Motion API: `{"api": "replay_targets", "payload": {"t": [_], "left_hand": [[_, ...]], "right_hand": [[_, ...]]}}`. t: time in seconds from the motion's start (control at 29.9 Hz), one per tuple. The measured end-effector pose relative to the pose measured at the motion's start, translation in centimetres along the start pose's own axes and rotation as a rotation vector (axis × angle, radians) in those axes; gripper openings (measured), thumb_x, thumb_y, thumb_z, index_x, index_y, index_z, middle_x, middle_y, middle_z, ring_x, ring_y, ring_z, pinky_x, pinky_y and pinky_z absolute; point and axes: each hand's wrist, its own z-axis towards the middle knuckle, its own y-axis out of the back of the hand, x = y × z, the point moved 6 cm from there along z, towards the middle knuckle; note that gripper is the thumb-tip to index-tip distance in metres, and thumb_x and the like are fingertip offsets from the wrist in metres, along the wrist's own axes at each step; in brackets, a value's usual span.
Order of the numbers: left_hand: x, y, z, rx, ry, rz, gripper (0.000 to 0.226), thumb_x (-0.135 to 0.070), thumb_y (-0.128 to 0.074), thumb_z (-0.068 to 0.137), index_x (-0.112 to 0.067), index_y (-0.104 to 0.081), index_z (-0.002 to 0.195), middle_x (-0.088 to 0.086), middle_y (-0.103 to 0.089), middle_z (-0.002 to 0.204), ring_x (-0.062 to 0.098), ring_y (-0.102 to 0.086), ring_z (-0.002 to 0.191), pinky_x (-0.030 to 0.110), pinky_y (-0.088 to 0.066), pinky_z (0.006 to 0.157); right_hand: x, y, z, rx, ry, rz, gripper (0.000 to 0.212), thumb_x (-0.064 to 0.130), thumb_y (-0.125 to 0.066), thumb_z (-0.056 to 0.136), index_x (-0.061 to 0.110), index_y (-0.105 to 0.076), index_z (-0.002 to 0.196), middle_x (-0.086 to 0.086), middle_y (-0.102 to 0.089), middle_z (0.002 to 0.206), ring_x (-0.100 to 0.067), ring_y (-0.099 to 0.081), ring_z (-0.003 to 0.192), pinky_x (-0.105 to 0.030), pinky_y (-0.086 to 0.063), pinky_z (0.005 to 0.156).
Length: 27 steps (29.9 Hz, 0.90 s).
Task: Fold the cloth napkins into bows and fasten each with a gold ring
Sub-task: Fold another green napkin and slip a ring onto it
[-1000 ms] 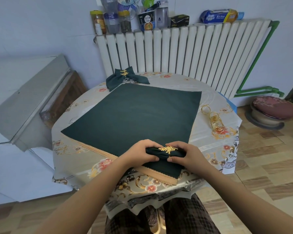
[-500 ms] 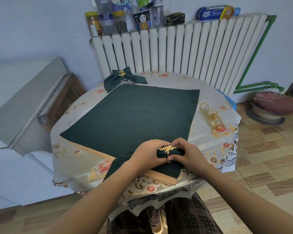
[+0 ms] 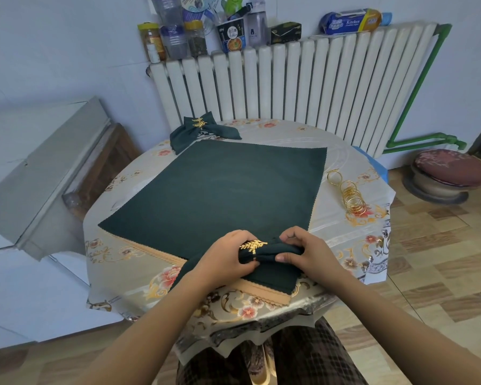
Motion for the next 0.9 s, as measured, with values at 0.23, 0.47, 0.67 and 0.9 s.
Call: {"api": "replay_targets", "payload": {"t": [0.23, 0.47, 0.67, 0.9], "left_hand": [[0.5, 0.1, -1.5, -0.081, 0.044, -0.044, 0.041, -0.029, -0.072, 0.08, -0.032, -0.056, 0.117, -0.018, -0.056, 0.112, -0.002, -0.05, 0.105, 0.026, -0.043, 0.097], [1.8, 1.7, -3.7, -0.167, 0.125, 0.235, 0.048, -0.047, -0.048, 0.094, -0.029, -0.043, 0.138, -0.011, -0.045, 0.132, 0.008, -0.035, 0.124, 0.027, -0.02, 0.104], [1.3, 1.7, -4.0, -0.188, 0.131, 0.239, 0.034, -0.04, -0.052, 0.093, -0.023, -0.056, 0.122, -0.005, -0.051, 0.108, 0.012, -0.042, 0.103, 0.024, -0.034, 0.091], [1.1, 2.2, -4.1, -0.138, 0.31, 0.112, 0.014, -0.031, -0.05, 0.095, -0.019, -0.052, 0.089, -0.005, -0.05, 0.09, 0.012, -0.049, 0.084, 0.023, -0.036, 0.069]], "right_hand": [[0.2, -0.3, -0.1, 0.011, 0.03, -0.054, 0.035, 0.022, -0.077, 0.076, 0.037, -0.051, 0.094, 0.019, -0.066, 0.096, -0.001, -0.061, 0.094, -0.005, -0.044, 0.069], [3.4, -1.1, 0.2, 0.006, 0.333, -0.576, 0.072, 0.061, -0.062, 0.075, 0.033, -0.04, 0.138, 0.016, -0.045, 0.132, -0.009, -0.034, 0.12, -0.023, -0.023, 0.096], [5.1, -4.7, 1.9, 0.102, 0.396, -0.624, 0.051, 0.046, -0.059, 0.087, 0.032, -0.048, 0.134, 0.013, -0.055, 0.131, -0.008, -0.041, 0.125, -0.021, -0.016, 0.098], [3.9, -4.8, 1.0, -0.119, 0.436, -0.503, 0.045, 0.044, -0.066, 0.08, 0.026, -0.063, 0.121, 0.008, -0.069, 0.106, -0.014, -0.058, 0.1, -0.025, -0.026, 0.089]]}}
